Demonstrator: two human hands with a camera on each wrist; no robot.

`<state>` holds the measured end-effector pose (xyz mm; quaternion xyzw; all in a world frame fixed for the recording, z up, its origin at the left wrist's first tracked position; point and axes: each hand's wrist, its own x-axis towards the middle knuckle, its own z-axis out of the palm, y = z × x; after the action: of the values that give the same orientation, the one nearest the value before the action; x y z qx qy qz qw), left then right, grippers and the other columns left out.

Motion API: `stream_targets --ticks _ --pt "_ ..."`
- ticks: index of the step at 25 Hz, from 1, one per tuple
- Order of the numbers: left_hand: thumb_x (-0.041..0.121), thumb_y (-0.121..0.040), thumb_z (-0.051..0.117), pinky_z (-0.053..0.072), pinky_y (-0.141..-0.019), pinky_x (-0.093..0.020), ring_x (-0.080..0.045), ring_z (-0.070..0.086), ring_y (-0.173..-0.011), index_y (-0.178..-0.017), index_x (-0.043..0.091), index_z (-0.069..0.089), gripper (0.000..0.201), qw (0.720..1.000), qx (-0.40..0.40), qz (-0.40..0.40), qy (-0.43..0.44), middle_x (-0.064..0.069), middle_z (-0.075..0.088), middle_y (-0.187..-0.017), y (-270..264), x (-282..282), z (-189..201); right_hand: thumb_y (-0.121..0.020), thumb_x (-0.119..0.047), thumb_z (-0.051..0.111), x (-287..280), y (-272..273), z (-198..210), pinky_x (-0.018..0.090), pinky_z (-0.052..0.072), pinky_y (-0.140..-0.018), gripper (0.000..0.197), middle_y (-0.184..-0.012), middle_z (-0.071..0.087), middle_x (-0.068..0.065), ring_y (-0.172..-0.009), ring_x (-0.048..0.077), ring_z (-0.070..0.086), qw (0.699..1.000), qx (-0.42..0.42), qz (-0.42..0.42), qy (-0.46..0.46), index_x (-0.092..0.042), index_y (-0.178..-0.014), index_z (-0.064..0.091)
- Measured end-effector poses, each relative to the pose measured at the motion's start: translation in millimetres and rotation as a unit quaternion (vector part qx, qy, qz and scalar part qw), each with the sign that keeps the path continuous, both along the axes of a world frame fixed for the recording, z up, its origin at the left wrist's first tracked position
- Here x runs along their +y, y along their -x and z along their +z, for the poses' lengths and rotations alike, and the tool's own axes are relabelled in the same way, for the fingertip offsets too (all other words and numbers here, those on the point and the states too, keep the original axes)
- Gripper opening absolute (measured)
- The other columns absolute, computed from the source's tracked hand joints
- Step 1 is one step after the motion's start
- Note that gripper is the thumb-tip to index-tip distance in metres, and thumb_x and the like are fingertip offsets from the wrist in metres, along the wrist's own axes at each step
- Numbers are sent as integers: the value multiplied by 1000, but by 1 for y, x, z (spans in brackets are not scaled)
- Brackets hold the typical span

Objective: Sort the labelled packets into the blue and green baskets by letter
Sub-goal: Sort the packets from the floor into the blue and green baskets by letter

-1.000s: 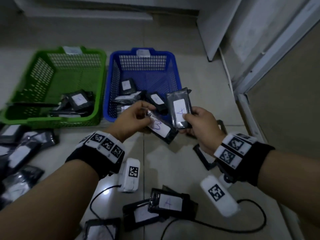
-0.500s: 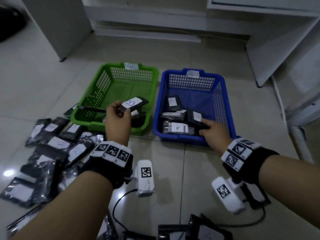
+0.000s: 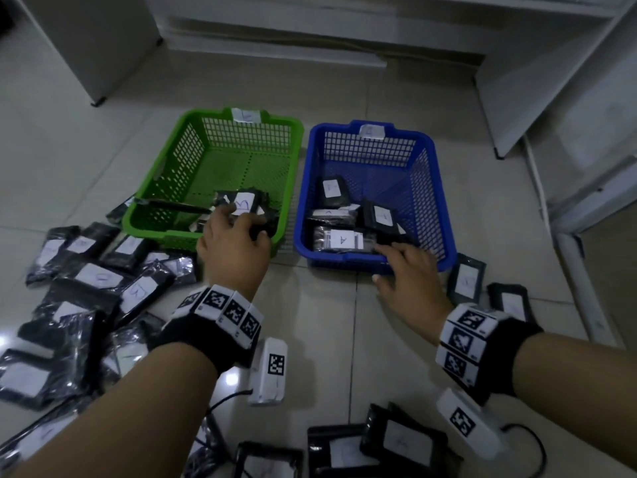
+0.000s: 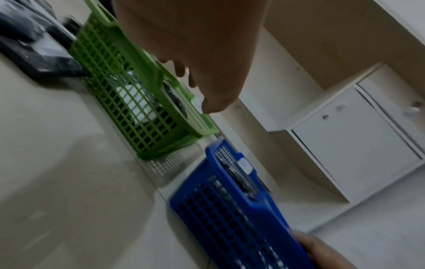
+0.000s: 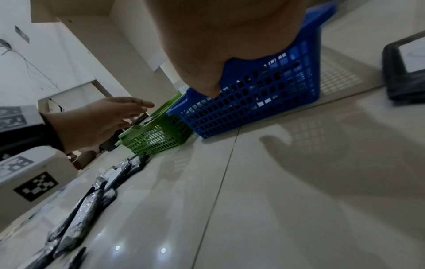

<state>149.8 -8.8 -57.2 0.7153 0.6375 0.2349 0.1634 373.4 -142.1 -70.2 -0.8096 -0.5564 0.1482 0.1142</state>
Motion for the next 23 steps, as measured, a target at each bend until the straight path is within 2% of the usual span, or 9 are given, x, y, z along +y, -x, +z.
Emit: stream_targets --ticks 3,5,6,8,12,15,18,20,23 --pt "22 -78 56 42 -92 -43 -31 48 -106 -95 21 67 20 990 -32 -129 -52 -7 53 -110 -33 -20 2 -88 -17 54 -27 -14 6 38 12 -119 70 -155 21 8 -141 28 17 999 35 20 3 -25 -150 22" --pt "15 -79 58 43 -86 -36 -29 50 -95 -94 18 67 17 967 -56 -241 -64 -6 54 -100 -63 -38 2 -88 -15 55 -47 -28 7 34 10 -118 73 -159 9 7 -144 26 9 999 35 -4 3 -25 -151 20" --pt "12 -79 59 41 -84 -32 -27 51 -93 -93 17 66 17 954 -66 -287 -62 -5 54 -97 -77 -47 1 -86 -15 57 -56 -37 6 35 13 -118 72 -159 9 9 -144 28 10 999 22 -24 -1 -24 -150 23" --pt "10 -78 59 39 -81 -26 -23 52 -91 -93 17 65 18 924 -75 -371 -44 -3 56 -93 -109 -70 -3 -82 -16 60 -79 -60 4 41 23 -116 69 -153 20 16 -139 35 22 995 -5 -102 -6 -20 -146 34" --pt "13 -84 57 47 -83 -34 -19 54 -94 -98 17 64 17 880 -59 -470 39 0 58 -96 -162 -111 -23 -83 -20 62 -114 -105 -6 41 36 -103 60 -138 37 18 -126 36 36 960 34 -279 -6 -18 -139 43" --pt "19 -86 56 44 -91 -30 -21 53 -111 -121 18 56 35 859 -10 -503 96 -2 52 -124 -201 -133 -43 -83 -27 65 -129 -136 -19 40 35 -101 66 -132 41 19 -123 35 37 946 61 -317 16 -17 -142 37" --pt "29 -86 59 39 -101 -34 -27 42 -127 -143 15 31 65 872 51 -464 147 -9 34 -143 -238 -142 -61 -78 -36 71 -131 -154 -34 40 36 -102 75 -126 44 18 -119 35 40 947 88 -308 29 -17 -141 35" --pt "31 -85 62 37 -104 -39 -33 39 -127 -147 13 21 76 896 70 -407 162 -16 32 -143 -257 -143 -68 -73 -38 74 -129 -160 -42 39 38 -100 78 -122 46 15 -116 33 42 951 81 -296 36 -17 -139 39" --pt "18 -84 63 39 -101 -42 -39 44 -119 -148 10 17 79 917 30 -343 201 -27 38 -134 -276 -142 -70 -70 -38 74 -124 -165 -52 38 36 -97 69 -119 50 11 -113 31 42 953 68 -291 53 -16 -129 47"
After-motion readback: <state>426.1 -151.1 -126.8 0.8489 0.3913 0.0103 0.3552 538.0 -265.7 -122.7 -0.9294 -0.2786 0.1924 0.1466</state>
